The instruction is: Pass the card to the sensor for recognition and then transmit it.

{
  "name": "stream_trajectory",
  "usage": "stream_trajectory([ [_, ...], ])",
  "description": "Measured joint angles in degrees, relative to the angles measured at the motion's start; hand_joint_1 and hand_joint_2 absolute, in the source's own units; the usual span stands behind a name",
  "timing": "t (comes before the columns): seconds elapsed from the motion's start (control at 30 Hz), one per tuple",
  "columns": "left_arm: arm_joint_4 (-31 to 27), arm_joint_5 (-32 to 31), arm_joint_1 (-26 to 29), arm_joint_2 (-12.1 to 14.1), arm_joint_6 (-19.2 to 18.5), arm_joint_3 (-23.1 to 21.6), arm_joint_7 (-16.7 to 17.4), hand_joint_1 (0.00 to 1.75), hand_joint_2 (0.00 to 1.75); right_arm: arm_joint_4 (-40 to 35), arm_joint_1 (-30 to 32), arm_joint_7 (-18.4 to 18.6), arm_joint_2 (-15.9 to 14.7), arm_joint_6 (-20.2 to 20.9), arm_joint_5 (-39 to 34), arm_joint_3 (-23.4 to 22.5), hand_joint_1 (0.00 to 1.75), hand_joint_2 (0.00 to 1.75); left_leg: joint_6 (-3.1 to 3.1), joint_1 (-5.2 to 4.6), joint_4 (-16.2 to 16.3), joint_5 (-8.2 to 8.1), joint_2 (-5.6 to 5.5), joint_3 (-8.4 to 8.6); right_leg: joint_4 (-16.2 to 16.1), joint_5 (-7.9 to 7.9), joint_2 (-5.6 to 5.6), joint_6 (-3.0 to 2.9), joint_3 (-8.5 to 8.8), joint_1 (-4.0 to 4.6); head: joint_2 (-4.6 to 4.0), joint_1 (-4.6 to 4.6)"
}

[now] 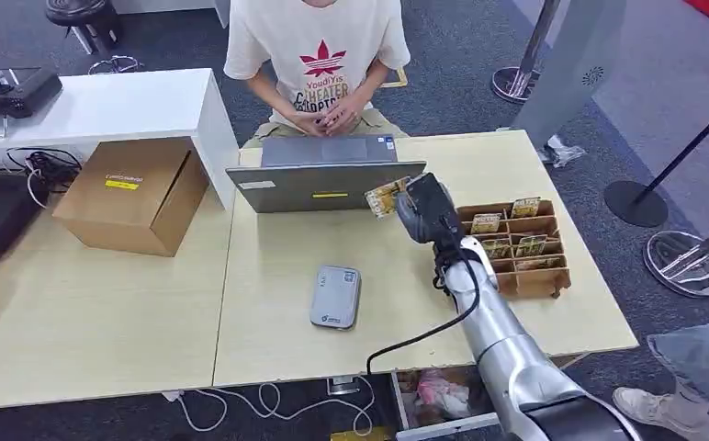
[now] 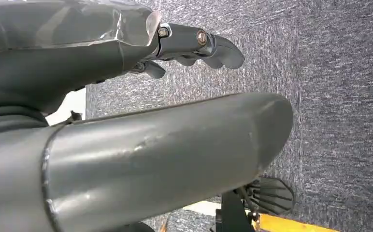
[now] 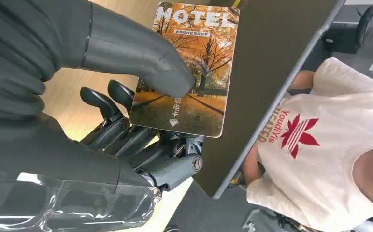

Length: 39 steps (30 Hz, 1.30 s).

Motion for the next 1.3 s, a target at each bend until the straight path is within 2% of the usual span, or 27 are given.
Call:
stream_trajectory([
  [0.57, 0.0, 0.09, -0.08, -0.28, 0.04, 0.0, 0.0, 0.0, 0.0, 0.87, -0.03, -0.15, 0.55, -0.04, 0.52, 0.02, 1.75, 1.75, 0.0, 0.0, 0.0, 0.0, 0.0, 0.0, 0.0, 0.0, 0.0, 0.0, 0.0, 0.0, 0.0, 0.0],
  [1.3, 0.0, 0.0, -0.47, -0.42, 0.22, -0.07, 0.92, 0.0, 0.0, 3.63, 0.53, -0.81, 4.92, 5.49, 1.7, 3.24, 1.75, 1.75, 0.0, 0.01, 0.0, 0.0, 0.01, 0.0, 0.0, 0.0, 0.01, 0.0, -0.02, 0.01, 0.0, 0.0],
])
